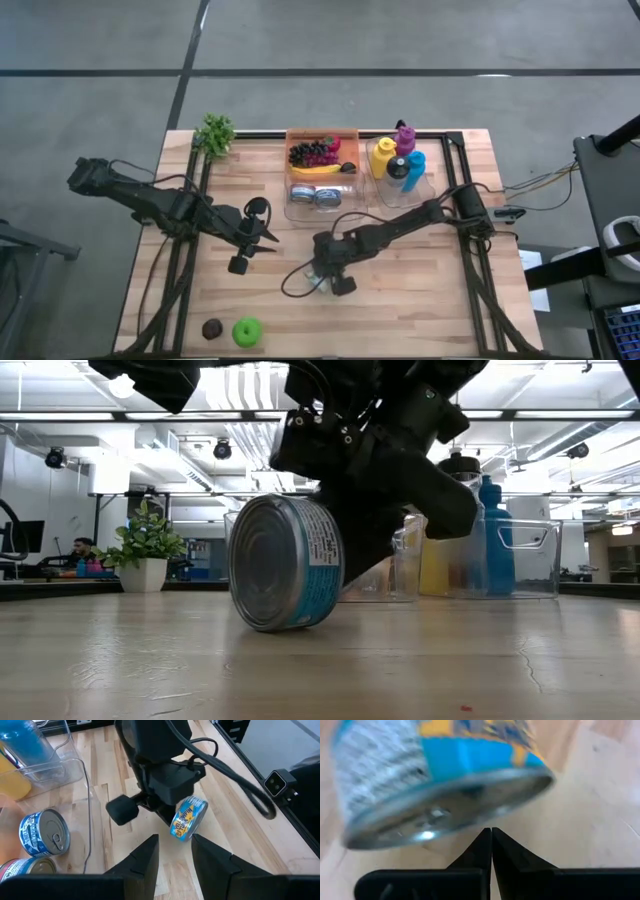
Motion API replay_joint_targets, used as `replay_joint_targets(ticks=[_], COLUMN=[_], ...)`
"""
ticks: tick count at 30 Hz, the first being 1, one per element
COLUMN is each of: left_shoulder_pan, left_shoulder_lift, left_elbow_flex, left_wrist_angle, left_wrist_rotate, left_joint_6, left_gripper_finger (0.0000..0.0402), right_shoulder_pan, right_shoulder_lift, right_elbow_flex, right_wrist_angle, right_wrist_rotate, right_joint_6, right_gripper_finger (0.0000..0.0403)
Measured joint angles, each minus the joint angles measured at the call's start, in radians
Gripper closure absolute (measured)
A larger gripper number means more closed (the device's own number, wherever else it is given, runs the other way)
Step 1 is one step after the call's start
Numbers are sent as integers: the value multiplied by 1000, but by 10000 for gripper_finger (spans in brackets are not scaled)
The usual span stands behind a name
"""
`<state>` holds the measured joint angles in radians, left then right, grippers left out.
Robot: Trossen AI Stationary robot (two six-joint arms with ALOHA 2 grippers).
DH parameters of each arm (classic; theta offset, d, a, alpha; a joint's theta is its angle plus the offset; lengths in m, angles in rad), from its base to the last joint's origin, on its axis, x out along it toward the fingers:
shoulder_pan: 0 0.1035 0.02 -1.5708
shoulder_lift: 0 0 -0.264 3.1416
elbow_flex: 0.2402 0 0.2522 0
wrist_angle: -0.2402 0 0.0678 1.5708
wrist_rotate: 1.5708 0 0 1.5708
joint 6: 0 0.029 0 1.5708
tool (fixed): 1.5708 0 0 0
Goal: Pick & Place Food Item
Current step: Put the yellow and blue can into the left transparent bin
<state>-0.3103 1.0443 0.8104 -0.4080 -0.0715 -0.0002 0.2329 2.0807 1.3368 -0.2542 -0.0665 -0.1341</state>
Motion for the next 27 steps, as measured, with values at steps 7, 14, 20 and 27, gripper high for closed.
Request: replay_joint_targets(ticks=[7, 14, 20, 27], left_shoulder_pan=[0, 0, 0, 0], left_shoulder_lift=[0, 0, 0, 0], left_elbow_flex=[0, 0, 0, 0], left_wrist_angle=[0, -1, -1, 0], left_wrist_rotate=[0, 0, 0, 0], left_joint_6=[0, 0, 0, 0], left_gripper_finger=[284, 284, 284, 284], right_shoulder_pan=[3, 32, 92, 160], right_shoulder_lift=[-62, -150, -236, -266], right_elbow_flex=[0, 0, 0, 16], right_wrist_angle=[-135, -219, -295, -318], right_wrist_rotate=[100, 223, 332, 332], right_joint_6=[62, 171, 368, 531], right_gripper_finger=[394, 394, 394, 394])
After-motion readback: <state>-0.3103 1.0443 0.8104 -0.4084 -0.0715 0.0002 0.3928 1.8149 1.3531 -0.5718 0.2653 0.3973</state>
